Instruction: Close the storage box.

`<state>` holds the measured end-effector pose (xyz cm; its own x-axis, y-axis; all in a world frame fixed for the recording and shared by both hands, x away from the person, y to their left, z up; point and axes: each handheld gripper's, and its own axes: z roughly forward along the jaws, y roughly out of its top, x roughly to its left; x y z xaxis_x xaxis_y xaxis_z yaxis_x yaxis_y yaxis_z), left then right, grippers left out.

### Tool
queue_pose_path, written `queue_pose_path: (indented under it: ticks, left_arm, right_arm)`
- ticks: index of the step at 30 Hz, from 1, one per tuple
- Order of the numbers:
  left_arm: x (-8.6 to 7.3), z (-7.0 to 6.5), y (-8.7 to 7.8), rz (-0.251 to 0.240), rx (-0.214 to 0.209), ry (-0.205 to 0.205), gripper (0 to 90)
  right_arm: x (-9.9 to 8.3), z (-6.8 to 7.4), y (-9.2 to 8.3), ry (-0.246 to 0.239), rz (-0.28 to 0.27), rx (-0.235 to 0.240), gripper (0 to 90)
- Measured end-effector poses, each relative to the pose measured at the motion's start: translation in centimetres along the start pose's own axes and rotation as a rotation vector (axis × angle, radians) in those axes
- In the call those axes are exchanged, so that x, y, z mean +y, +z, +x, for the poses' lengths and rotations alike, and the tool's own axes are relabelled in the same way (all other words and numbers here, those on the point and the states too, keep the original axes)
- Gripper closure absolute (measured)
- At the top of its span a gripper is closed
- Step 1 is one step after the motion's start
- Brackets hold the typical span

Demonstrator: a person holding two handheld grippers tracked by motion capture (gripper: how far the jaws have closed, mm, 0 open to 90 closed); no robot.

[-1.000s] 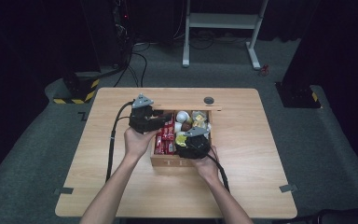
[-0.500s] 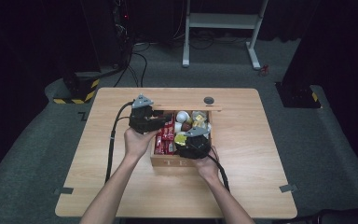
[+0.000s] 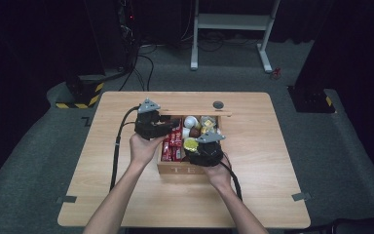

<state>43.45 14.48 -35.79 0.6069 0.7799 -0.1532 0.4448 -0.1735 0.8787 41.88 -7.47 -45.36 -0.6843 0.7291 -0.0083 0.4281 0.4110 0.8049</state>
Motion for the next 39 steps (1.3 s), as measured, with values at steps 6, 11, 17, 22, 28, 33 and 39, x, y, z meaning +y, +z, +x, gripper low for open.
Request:
queue_pose_path:
  ticks: [6,11,17,22,28,33,39]
  left_arm:
    - [0.0,0.0,0.1,-0.002,-0.006,-0.007,54.3]
    - [0.0,0.0,0.1,0.001,-0.008,-0.006,54.1]
    - [0.0,0.1,0.0,-0.002,-0.021,-0.021,54.1]
    - [-0.1,0.0,0.0,0.000,-0.021,-0.019,53.9]
    - [-0.1,0.0,0.1,-0.002,-0.021,-0.020,53.9]
    - [-0.1,0.0,0.1,0.004,-0.021,-0.009,53.7]
    - [-0.1,0.0,0.0,0.004,-0.027,-0.012,53.4]
  right_arm:
    - [-0.2,-0.5,-0.8,0.013,-0.017,-0.001,37.6]
    - [-0.3,-0.8,-1.1,0.022,-0.021,-0.005,37.6]
    - [-0.4,-1.0,-1.6,0.034,-0.030,0.000,37.6]
    - [-0.4,-1.3,-2.1,0.047,-0.044,-0.002,37.6]
    - [-0.5,-1.8,-2.9,0.046,-0.051,0.001,37.6]
    - [-0.6,-2.0,-3.3,0.041,-0.051,0.001,37.6]
    - [-0.7,-2.5,-4.1,0.057,-0.059,-0.007,37.6]
